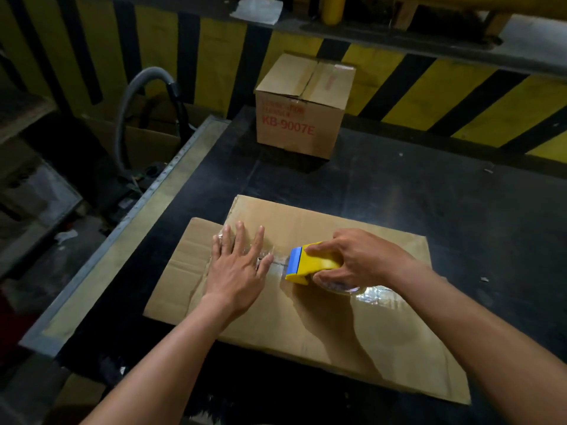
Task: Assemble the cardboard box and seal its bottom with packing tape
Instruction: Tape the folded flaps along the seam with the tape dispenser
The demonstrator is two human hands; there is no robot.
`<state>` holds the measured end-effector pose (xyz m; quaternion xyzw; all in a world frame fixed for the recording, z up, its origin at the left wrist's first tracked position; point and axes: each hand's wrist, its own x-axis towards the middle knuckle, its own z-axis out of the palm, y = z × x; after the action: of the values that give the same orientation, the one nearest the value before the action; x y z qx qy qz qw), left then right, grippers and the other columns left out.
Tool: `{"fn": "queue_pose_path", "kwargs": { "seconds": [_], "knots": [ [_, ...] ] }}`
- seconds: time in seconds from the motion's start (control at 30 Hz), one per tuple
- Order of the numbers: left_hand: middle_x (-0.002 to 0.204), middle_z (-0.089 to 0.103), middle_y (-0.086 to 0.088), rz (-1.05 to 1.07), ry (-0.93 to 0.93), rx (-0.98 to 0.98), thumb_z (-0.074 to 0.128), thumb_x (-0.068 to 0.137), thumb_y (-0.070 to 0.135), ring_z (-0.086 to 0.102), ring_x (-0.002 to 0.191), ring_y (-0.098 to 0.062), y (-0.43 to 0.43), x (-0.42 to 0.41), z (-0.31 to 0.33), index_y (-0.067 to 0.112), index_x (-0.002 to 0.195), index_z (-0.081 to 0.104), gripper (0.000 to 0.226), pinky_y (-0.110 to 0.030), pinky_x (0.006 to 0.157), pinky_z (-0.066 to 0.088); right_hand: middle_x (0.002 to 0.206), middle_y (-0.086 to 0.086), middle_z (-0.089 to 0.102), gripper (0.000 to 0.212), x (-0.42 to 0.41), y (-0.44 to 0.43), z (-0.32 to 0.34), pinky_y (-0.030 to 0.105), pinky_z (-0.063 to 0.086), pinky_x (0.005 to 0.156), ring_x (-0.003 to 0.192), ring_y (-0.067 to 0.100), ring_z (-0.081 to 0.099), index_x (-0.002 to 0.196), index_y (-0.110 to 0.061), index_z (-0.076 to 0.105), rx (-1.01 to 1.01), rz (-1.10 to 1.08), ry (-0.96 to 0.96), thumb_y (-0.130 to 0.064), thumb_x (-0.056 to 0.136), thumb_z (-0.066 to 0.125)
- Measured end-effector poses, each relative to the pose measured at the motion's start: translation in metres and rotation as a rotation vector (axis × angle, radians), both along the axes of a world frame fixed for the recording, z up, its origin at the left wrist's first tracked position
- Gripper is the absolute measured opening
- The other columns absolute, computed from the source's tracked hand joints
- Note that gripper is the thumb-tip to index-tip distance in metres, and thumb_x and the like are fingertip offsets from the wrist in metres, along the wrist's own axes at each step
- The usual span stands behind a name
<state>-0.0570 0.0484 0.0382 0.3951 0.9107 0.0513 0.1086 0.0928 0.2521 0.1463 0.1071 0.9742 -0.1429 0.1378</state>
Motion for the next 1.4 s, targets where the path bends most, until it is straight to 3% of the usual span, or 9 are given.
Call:
{"fn": "queue_pose_path", "kwargs": {
  "seconds": [0.23, 0.43, 0.6, 0.7, 0.8, 0.9, 1.13, 1.27, 1.4],
  "knots": [
    [0.166, -0.024, -0.008, 0.026, -0.013, -0.023, 0.006, 0.103, 0.06, -0.028, 0.151, -0.028, 0.003, -0.002, -0.002, 0.027, 0.158, -0.019, 0.069, -0.045, 0.124, -0.015, 0.087, -0.006, 0.05, 0.064, 0.009, 0.006, 0.005, 0.038, 0.048, 0.071, 0.086, 0.019, 0.054, 0.141, -0.045, 0.05, 0.01, 0.034, 0.062, -0.067, 0.082, 0.062],
    [0.166, -0.024, -0.008, 0.025, -0.004, -0.037, 0.003, 0.102, 0.06, -0.028, 0.151, -0.027, 0.003, -0.002, -0.001, 0.025, 0.158, -0.018, 0.07, -0.045, 0.124, -0.015, 0.085, -0.023, 0.049, 0.058, 0.039, 0.03, 0.022, 0.012, 0.038, 0.065, 0.086, 0.005, 0.044, 0.141, -0.04, 0.051, 0.008, 0.047, 0.046, -0.056, 0.087, 0.065],
    [0.165, -0.026, -0.01, 0.007, 0.001, -0.058, 0.001, 0.102, 0.059, -0.028, 0.15, -0.029, 0.002, 0.0, 0.003, 0.024, 0.157, -0.021, 0.07, -0.047, 0.125, -0.013, 0.098, -0.003, 0.055, 0.064, 0.06, 0.029, 0.015, 0.017, 0.034, 0.062, 0.088, 0.012, 0.049, 0.144, -0.044, 0.045, 0.031, -0.005, 0.001, -0.063, 0.085, 0.063],
    [0.165, -0.023, -0.015, 0.028, 0.018, -0.032, 0.01, 0.106, 0.049, -0.024, 0.152, -0.034, 0.011, 0.009, 0.011, 0.019, 0.16, -0.015, 0.067, -0.049, 0.123, -0.017, 0.096, -0.005, 0.049, 0.066, 0.055, 0.025, 0.007, 0.023, 0.032, 0.063, 0.088, 0.013, 0.048, 0.144, -0.045, 0.045, 0.069, -0.019, -0.026, -0.066, 0.084, 0.062],
    [0.168, -0.01, -0.015, -0.125, 0.015, 0.135, 0.017, 0.109, 0.036, -0.013, 0.155, -0.029, 0.032, 0.031, 0.014, 0.015, 0.162, -0.002, 0.061, -0.047, 0.124, -0.012, 0.096, -0.006, 0.048, 0.066, 0.054, 0.027, 0.003, 0.025, 0.033, 0.07, 0.089, 0.013, 0.048, 0.144, -0.045, 0.046, 0.079, -0.039, -0.028, -0.066, 0.084, 0.061],
    [0.169, -0.009, -0.01, -0.304, -0.014, 0.106, 0.012, 0.109, 0.039, -0.013, 0.155, -0.026, 0.051, 0.051, 0.006, 0.021, 0.162, -0.002, 0.058, -0.05, 0.125, -0.008, 0.102, -0.004, 0.052, 0.066, 0.053, 0.026, 0.004, 0.024, 0.032, 0.071, 0.091, 0.011, 0.047, 0.145, -0.043, 0.045, 0.069, -0.037, -0.037, -0.064, 0.085, 0.062],
    [0.168, -0.017, 0.0, -0.322, 0.021, 0.04, -0.017, 0.096, 0.054, -0.022, 0.153, -0.02, 0.051, 0.051, -0.008, 0.03, 0.157, -0.014, 0.065, -0.046, 0.124, -0.015, 0.098, -0.005, 0.05, 0.067, 0.056, 0.031, 0.006, 0.026, 0.034, 0.071, 0.09, 0.011, 0.046, 0.145, -0.044, 0.044, 0.042, -0.046, -0.048, -0.066, 0.084, 0.061],
    [0.168, -0.017, 0.001, -0.307, 0.042, 0.039, -0.005, 0.102, 0.051, -0.02, 0.154, -0.019, 0.051, 0.051, -0.011, 0.03, 0.158, -0.013, 0.061, -0.047, 0.124, -0.014, 0.099, -0.003, 0.055, 0.064, 0.073, 0.043, 0.008, 0.022, 0.032, 0.065, 0.089, 0.01, 0.047, 0.143, -0.047, 0.045, 0.038, -0.051, -0.049, -0.066, 0.084, 0.061],
    [0.168, -0.018, 0.001, -0.304, 0.042, 0.049, 0.0, 0.105, 0.05, -0.023, 0.153, -0.019, 0.051, 0.051, -0.012, 0.03, 0.159, -0.013, 0.058, -0.047, 0.124, -0.014, 0.101, -0.009, 0.052, 0.063, 0.102, 0.061, 0.018, 0.027, 0.042, 0.075, 0.091, 0.008, 0.046, 0.144, -0.053, 0.039, 0.025, -0.09, -0.112, -0.066, 0.085, 0.058]
  ]
}}
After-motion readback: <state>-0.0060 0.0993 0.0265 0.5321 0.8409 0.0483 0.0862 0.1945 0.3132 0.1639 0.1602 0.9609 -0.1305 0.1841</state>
